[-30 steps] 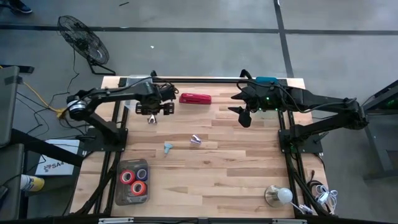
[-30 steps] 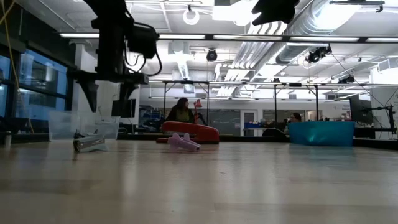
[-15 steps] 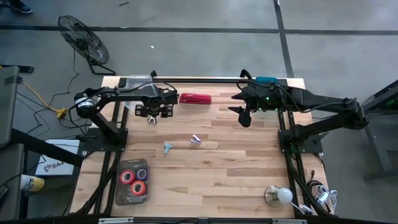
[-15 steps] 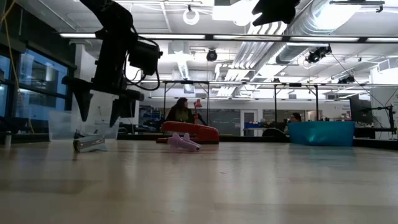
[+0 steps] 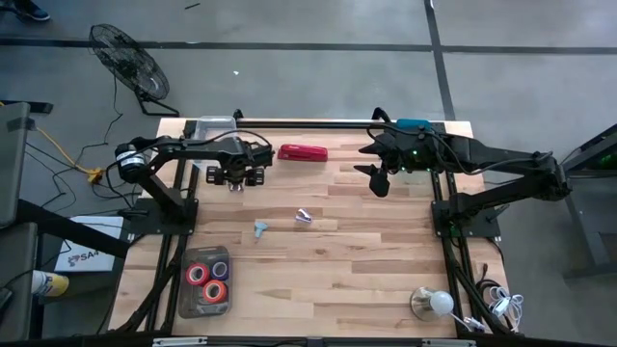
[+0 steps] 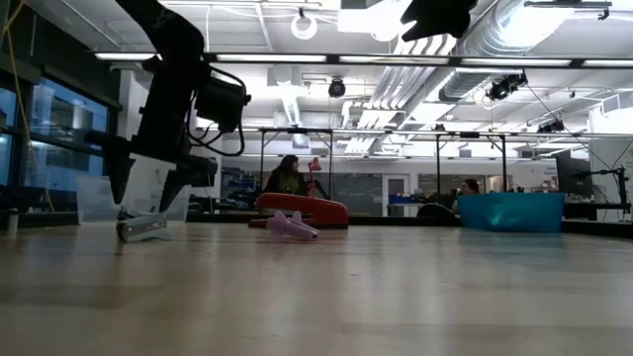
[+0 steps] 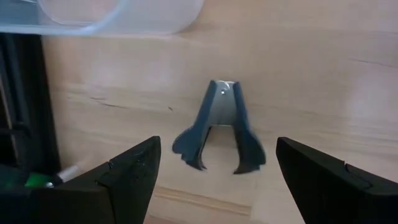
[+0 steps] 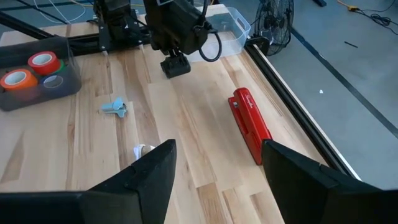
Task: Pick and place Stapler, Stapler remover, tape
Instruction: Put the black staple remover into the blue bin
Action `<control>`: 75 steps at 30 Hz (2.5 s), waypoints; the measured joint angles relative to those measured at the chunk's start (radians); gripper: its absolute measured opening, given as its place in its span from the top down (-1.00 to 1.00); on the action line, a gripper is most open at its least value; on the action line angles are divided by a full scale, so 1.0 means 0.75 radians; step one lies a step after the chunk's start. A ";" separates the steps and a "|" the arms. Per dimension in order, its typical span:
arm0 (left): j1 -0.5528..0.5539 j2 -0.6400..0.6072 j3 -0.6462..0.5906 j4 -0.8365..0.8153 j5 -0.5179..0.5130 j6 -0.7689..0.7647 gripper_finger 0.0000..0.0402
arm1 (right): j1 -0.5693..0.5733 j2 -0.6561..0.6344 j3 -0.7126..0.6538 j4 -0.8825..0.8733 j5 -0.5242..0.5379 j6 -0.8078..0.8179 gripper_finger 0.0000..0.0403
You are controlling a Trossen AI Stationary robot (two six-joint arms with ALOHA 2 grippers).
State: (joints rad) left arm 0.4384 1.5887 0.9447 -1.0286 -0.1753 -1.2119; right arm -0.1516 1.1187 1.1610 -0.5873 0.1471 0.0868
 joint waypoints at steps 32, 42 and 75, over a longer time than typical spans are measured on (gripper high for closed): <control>0.000 0.000 -0.069 0.151 0.059 0.003 -0.01 | -0.001 0.000 0.000 -0.001 -0.010 0.024 -0.13; 0.000 0.000 -0.068 0.147 0.110 0.014 0.42 | -0.001 0.000 0.000 -0.001 -0.010 0.024 -0.13; -0.096 -0.003 0.249 0.151 0.204 0.568 0.56 | -0.001 0.000 0.000 0.001 0.021 0.002 -0.13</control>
State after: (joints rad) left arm 0.3660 1.5862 1.1311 -0.9150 -0.0226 -0.7856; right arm -0.1524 1.1187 1.1612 -0.5869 0.1628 0.0880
